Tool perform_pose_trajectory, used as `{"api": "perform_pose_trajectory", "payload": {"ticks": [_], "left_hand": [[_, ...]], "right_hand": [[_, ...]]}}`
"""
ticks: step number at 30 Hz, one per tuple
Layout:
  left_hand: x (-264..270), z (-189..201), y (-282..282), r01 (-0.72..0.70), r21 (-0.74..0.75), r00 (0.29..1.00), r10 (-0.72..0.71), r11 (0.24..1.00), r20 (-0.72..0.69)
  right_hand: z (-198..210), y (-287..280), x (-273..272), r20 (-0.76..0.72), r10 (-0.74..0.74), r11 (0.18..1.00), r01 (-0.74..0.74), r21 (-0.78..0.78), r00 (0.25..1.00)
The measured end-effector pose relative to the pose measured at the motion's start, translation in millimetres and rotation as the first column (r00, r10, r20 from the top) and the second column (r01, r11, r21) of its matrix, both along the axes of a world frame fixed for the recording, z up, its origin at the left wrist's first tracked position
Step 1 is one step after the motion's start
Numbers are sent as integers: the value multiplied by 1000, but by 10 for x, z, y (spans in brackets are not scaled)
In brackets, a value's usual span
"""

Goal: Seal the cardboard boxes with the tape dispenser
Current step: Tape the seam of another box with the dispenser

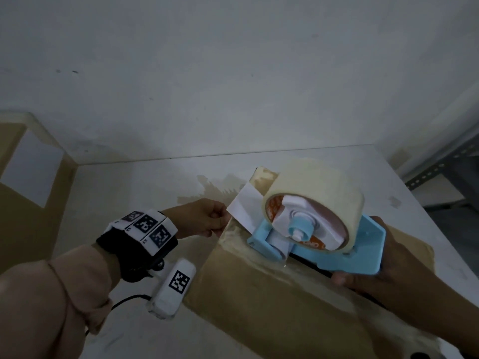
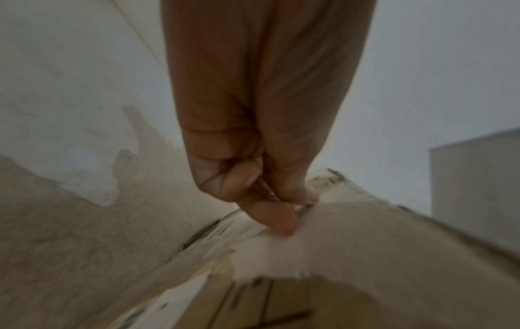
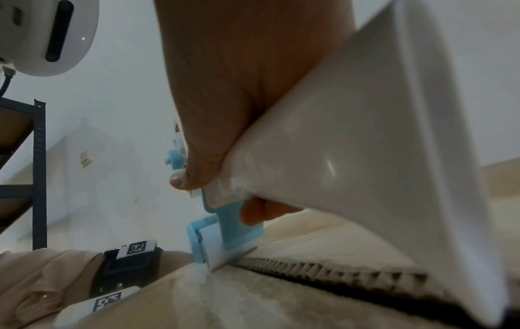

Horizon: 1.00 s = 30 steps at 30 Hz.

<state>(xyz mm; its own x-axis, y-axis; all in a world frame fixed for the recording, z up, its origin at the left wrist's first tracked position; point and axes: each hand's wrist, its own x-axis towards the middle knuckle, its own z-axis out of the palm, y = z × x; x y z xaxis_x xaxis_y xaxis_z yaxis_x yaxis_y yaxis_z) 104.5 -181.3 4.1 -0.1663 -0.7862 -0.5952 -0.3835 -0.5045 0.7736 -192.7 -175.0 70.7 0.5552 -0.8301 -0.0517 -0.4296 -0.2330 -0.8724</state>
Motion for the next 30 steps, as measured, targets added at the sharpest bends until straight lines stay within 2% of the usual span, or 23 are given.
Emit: {"api": "perform_pose_trajectory", "payload": {"ticks": [3, 6, 8, 10, 12, 14, 16, 18, 19, 22, 25, 30], "left_hand": [[-4, 5, 6, 67, -14, 998, -67, 998, 4], [-31, 17, 0, 71, 10, 997, -71, 997, 11], [-65, -7, 4, 71, 47, 995, -74, 996, 67], [-115, -63, 75, 79, 204, 983, -110, 976, 144], [-189, -113, 168, 114, 358, 983, -157, 927, 96], [-220, -165, 175, 128, 382, 979, -179, 915, 101], [-176, -165, 168, 76, 324, 978, -134, 943, 160], [-114, -127, 194, 22, 191, 982, -57, 981, 177], [-101, -103, 233, 13, 128, 989, -32, 992, 145], [-224, 95, 432, 23, -6, 993, -24, 1000, -118], [-364, 124, 528, 35, -40, 975, -43, 999, -220], [-419, 37, 484, -88, -13, 956, 80, 996, -282]], "right_hand": [[-2, -7, 7, 12, 11, 1000, -11, 7, 1000], [2, -6, 25, 20, 17, 1000, -17, -3, 1000], [7, 1, 26, 25, 8, 1000, -8, 6, 1000], [5, 3, 19, 12, 11, 1000, -11, 4, 1000], [5, 12, 2, 4, -7, 1000, 7, -6, 1000], [6, 7, -23, -5, -31, 999, 31, -13, 1000], [13, 3, -34, -31, -25, 1000, 25, -15, 999], [38, 2, -33, -18, -14, 1000, 14, -20, 1000], [55, 6, -25, -9, -9, 1000, 8, -19, 1000], [79, 17, -14, 10, 11, 1000, -11, -25, 1000], [102, 22, 4, 31, 25, 999, -24, -34, 999], [116, 17, 4, 23, 35, 999, -35, -16, 999]]}}
